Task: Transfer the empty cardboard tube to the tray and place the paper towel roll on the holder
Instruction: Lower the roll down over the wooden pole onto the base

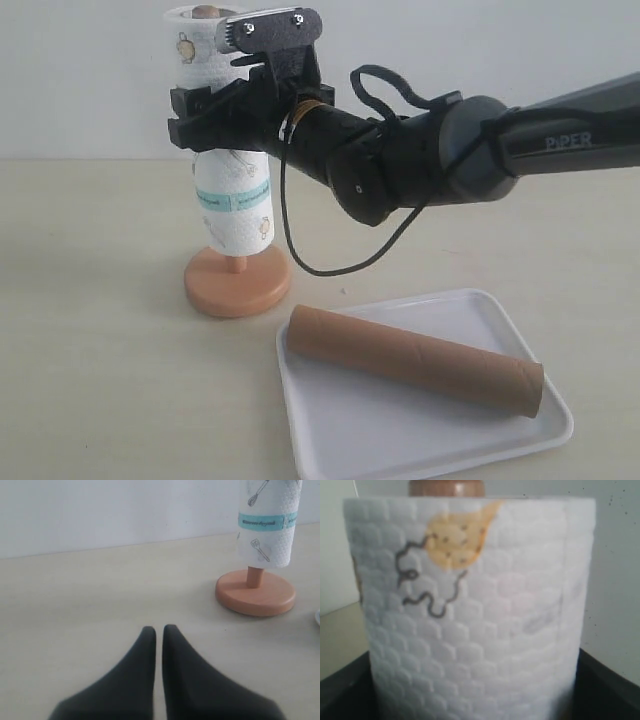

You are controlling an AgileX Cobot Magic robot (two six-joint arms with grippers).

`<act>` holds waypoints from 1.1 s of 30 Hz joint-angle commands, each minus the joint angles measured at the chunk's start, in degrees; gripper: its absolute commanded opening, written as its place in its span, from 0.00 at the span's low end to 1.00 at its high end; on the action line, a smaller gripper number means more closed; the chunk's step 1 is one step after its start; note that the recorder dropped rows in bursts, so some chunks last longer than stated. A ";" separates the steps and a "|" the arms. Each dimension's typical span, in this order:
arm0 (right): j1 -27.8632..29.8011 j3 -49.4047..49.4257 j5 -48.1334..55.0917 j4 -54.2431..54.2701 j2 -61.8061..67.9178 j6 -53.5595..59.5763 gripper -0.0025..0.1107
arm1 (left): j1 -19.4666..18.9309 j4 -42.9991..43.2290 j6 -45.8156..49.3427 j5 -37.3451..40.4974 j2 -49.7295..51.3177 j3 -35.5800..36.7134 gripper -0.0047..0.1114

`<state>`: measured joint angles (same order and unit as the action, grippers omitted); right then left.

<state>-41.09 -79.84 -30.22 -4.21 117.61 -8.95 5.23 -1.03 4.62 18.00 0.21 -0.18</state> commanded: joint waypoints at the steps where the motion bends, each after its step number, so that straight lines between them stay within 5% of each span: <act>1: 0.52 -0.14 -2.06 2.75 0.57 1.49 0.02 | -0.09 -0.46 0.17 0.07 -0.21 0.18 0.08; 20: 0.52 -0.14 -1.25 5.37 3.05 2.45 0.03 | -0.09 -0.46 0.17 0.07 -0.21 0.18 0.08; 24: 0.52 -0.14 -1.25 5.37 3.05 3.31 0.23 | -0.09 -0.46 0.17 0.07 -0.21 0.18 0.08; 29: 0.52 -0.14 0.41 5.88 3.05 3.31 0.74 | -0.09 -0.46 0.17 0.07 -0.21 0.18 0.08; 33: 0.52 -0.14 1.43 6.87 3.05 3.72 0.79 | -0.09 -0.46 0.17 0.07 -0.21 0.18 0.08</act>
<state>-41.09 -79.84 -28.93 2.04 121.15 -5.98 5.23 -1.03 4.62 18.00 0.21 -0.18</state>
